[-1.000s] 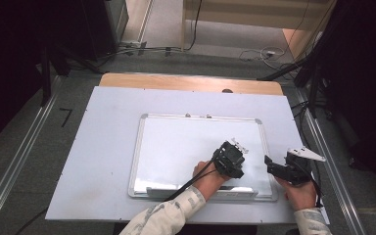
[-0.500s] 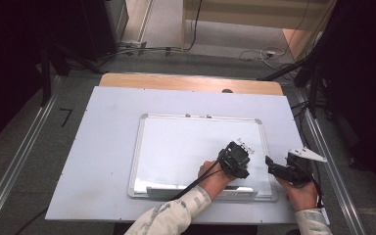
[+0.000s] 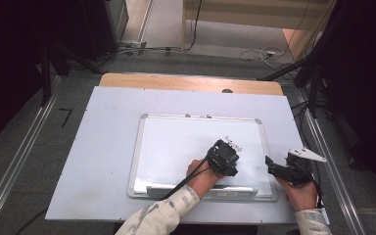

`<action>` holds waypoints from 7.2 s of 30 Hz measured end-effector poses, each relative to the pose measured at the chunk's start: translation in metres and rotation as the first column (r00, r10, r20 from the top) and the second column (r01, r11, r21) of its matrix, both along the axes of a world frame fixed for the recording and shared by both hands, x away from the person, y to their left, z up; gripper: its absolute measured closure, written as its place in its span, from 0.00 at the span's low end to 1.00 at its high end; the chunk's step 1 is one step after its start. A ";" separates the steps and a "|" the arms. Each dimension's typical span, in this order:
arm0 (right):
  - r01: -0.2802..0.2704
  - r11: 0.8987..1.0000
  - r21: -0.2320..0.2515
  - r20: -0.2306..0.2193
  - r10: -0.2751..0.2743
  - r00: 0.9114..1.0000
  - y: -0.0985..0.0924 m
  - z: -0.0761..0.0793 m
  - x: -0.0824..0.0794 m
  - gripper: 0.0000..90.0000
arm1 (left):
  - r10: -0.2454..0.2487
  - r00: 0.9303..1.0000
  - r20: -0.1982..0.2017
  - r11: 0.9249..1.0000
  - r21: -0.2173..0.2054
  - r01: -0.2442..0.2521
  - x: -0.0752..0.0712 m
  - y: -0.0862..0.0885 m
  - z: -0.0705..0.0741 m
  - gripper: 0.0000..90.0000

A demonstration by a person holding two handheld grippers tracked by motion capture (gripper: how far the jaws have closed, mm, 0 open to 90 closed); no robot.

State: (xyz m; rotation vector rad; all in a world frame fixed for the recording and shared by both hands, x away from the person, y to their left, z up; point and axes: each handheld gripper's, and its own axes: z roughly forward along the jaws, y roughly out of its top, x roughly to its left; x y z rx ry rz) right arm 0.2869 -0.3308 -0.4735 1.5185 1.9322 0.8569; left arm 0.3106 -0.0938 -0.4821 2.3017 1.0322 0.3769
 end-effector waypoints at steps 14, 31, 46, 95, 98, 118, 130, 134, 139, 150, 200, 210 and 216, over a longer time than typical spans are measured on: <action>-0.003 1.000 0.001 -0.001 0.003 1.000 0.002 0.000 0.001 0.16 | -0.023 1.000 0.002 1.000 -0.002 0.023 -0.002 -0.015 0.000 0.46; -0.003 1.000 0.008 0.001 0.003 1.000 0.000 0.000 0.000 0.16 | -0.061 0.998 0.004 0.998 0.002 0.061 0.002 -0.031 0.000 0.46; 0.001 1.000 -0.005 -0.005 -0.001 1.000 0.002 -0.001 0.001 0.16 | 0.015 1.000 0.010 1.000 -0.013 -0.015 -0.002 0.051 -0.002 0.46; 0.000 1.000 -0.013 -0.008 0.000 1.000 0.004 -0.001 0.003 0.16 | -0.033 0.999 0.019 0.999 -0.010 0.033 -0.011 0.033 -0.003 0.46; -0.001 1.000 -0.010 -0.008 0.001 1.000 0.003 -0.001 0.003 0.16 | -0.051 0.998 0.023 0.999 -0.014 0.051 -0.010 0.023 -0.003 0.46; 0.000 1.000 -0.009 -0.012 0.000 1.000 0.003 -0.002 0.003 0.16 | -0.086 0.996 0.026 0.996 -0.017 0.086 -0.006 -0.010 -0.003 0.45; 0.000 1.000 -0.008 -0.009 0.000 1.000 0.001 -0.002 0.002 0.16 | -0.120 0.992 0.023 0.993 -0.014 0.121 -0.003 -0.010 -0.002 0.45; 0.005 1.000 -0.004 -0.010 -0.005 1.000 -0.001 -0.002 0.002 0.16 | -0.106 0.994 0.022 0.994 -0.013 0.106 -0.004 0.007 -0.002 0.45; 0.005 1.000 -0.010 -0.012 -0.005 1.000 0.001 -0.002 0.002 0.16 | -0.075 0.997 0.021 0.997 -0.014 0.076 -0.005 0.034 -0.003 0.45; 0.006 1.000 -0.011 -0.011 -0.007 1.000 0.001 -0.002 0.002 0.16 | -0.002 1.000 0.010 1.000 -0.005 0.002 0.001 0.086 -0.002 0.45; 0.007 1.000 -0.012 -0.011 -0.007 1.000 0.000 -0.002 0.002 0.16 | 0.380 0.925 0.028 0.908 -0.200 -0.367 0.020 0.184 0.035 0.45; 0.005 1.000 -0.012 -0.014 -0.005 1.000 0.001 -0.002 0.003 0.16 | 0.510 0.860 0.029 0.850 -0.172 -0.498 0.040 0.201 0.028 0.45; 0.004 1.000 -0.011 -0.015 -0.004 1.000 0.001 -0.002 0.003 0.16 | 0.588 0.809 -0.001 0.798 -0.162 -0.580 0.054 0.209 0.019 0.45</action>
